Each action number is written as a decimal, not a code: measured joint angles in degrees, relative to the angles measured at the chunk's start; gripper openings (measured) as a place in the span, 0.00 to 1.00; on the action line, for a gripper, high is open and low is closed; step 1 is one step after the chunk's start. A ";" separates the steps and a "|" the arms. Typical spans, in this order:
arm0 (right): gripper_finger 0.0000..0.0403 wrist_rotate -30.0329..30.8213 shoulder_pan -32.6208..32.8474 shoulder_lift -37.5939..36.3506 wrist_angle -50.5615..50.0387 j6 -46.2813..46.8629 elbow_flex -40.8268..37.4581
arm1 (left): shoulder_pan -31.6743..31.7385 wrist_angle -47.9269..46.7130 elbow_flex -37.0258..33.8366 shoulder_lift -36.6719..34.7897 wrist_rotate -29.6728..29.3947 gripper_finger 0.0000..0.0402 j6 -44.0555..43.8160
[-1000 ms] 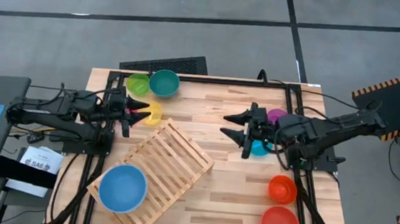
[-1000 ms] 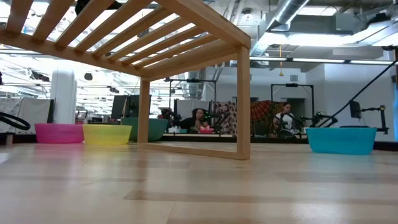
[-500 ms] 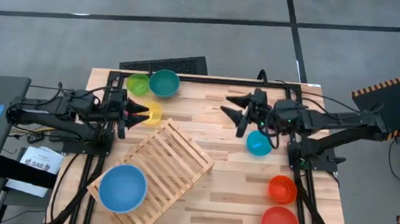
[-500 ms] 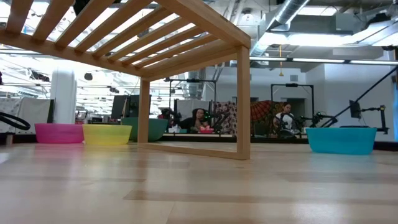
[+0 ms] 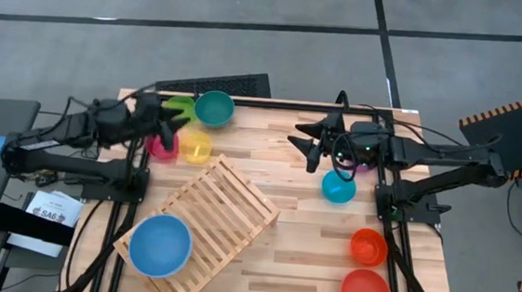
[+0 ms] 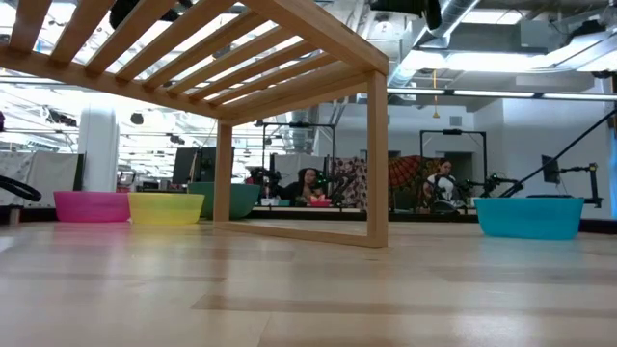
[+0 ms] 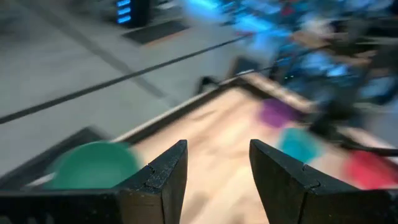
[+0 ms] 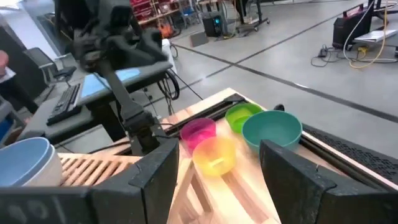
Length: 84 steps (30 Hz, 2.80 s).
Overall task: Place and stack bowls onto a shelf
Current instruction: Put the small red bowl on the shelf
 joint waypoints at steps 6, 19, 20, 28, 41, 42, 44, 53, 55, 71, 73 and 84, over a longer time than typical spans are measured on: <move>0.62 -0.02 0.13 0.86 -0.53 0.08 0.09 | 17.46 -17.46 7.55 7.08 11.03 0.39 -5.06; 0.62 -0.03 0.44 3.42 -1.50 3.13 -0.06 | 30.11 -26.27 -6.76 10.96 22.28 0.39 -6.35; 0.62 -0.02 0.43 3.80 -1.15 3.13 0.08 | 30.11 -26.05 -8.24 10.60 22.33 0.39 -6.64; 0.62 -0.04 0.47 5.06 -2.40 3.10 -0.08 | 30.11 -18.81 -18.31 12.83 25.29 0.39 -8.45; 0.62 0.00 0.35 5.78 -2.32 4.90 0.00 | 31.68 -16.69 -19.47 24.89 22.21 0.39 -2.82; 0.62 0.00 0.35 5.80 -2.36 4.90 0.00 | 31.91 -16.53 -19.47 25.65 22.23 0.39 -2.50; 0.62 0.00 0.35 5.80 -2.32 4.92 0.00 | 32.23 -15.95 -19.47 26.97 22.30 0.39 -2.08; 0.62 0.07 0.35 5.80 -2.31 4.92 0.00 | 32.51 -15.51 -19.47 32.40 21.84 0.39 -0.74; 0.62 0.08 0.35 5.80 -2.31 4.92 0.00 | 32.51 -15.21 -19.48 33.68 21.74 0.38 -0.56; 0.62 0.11 0.35 5.78 -2.27 5.07 -0.02 | 32.49 -20.54 -14.02 28.30 20.54 0.00 3.37; 0.62 0.12 0.35 5.78 -2.18 5.07 -0.02 | 32.36 -23.14 -11.49 25.98 20.45 0.00 3.89; 0.62 0.13 0.35 5.38 5.36 5.75 -0.04 | 21.18 -35.75 10.56 22.60 22.43 0.00 4.37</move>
